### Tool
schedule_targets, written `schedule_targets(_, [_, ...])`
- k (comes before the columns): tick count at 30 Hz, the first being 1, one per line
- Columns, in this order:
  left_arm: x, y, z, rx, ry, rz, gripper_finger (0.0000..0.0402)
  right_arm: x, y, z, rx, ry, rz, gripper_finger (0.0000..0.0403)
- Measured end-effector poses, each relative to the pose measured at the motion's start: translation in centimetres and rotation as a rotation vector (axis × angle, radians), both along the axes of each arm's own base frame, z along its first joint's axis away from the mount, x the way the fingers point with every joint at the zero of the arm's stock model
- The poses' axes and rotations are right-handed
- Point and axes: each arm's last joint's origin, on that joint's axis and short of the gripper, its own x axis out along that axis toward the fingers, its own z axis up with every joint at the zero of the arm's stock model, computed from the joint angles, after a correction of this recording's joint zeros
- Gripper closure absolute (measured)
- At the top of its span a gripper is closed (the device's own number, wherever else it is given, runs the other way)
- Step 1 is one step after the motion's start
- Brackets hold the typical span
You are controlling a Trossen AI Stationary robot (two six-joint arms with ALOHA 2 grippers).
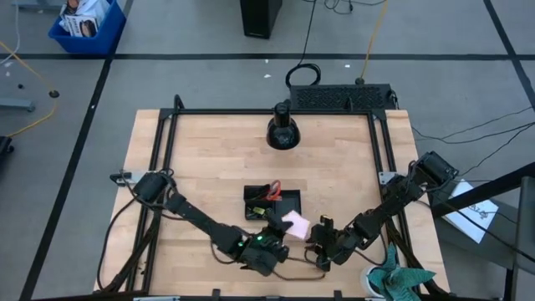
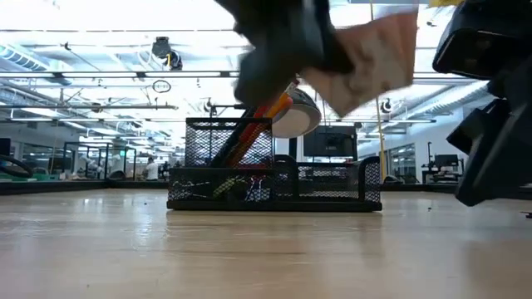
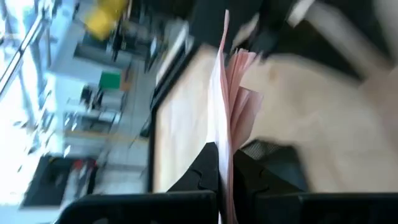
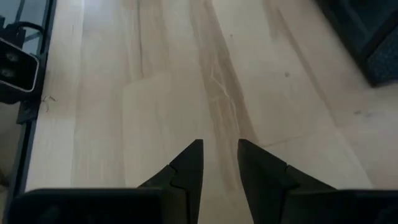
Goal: Pick and place office supplies into organizer
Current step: Put the sticky note into the right section of the desk organizer
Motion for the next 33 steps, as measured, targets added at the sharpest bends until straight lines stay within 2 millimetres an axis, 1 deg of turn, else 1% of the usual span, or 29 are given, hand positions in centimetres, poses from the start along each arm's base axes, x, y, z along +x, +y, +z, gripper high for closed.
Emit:
schedule_targets(4, [1.8,0.8,-1.4,0.056,0.078,0.063,0.0397,-0.4,-0.1,-0.4,-0.001,0.011,-0.004,0.0310])
schedule_targets(8, [3.3,1.7,-1.2,0.046,0.076,0.120,0.0393,-0.9,-0.2,-0.7,-0.002,0.008,-0.042,0.0310])
schedule_targets(10, [3.7,2.2,-2.0,0.047,0.094,0.150,0.0395,-1.1,-0.1,-0.8,-0.012,-0.002,-0.059,0.0310])
schedule_targets(12, [3.7,2.5,-2.6,0.058,0.111,0.178,0.0397,-1.3,0.1,-0.8,-0.027,-0.017,-0.066,0.0310])
schedule_targets(17, [3.8,2.7,-1.5,-0.023,0.024,0.253,0.0393,-1.7,0.6,-0.7,-0.028,-0.033,-0.051,0.0310])
schedule_targets(22, [3.5,2.9,-1.7,-0.082,0.023,0.302,0.0396,-1.7,0.7,-0.7,-0.025,-0.043,-0.051,0.0310])
schedule_targets(28, [2.9,3.2,-2.2,-0.100,0.088,0.309,0.0397,-1.7,0.8,-0.6,-0.017,-0.053,-0.049,0.0310])
schedule_targets(33, [2.6,3.9,-2.5,-0.101,0.134,0.338,0.0394,-1.7,0.8,-0.5,-0.014,-0.056,-0.049,0.0310])
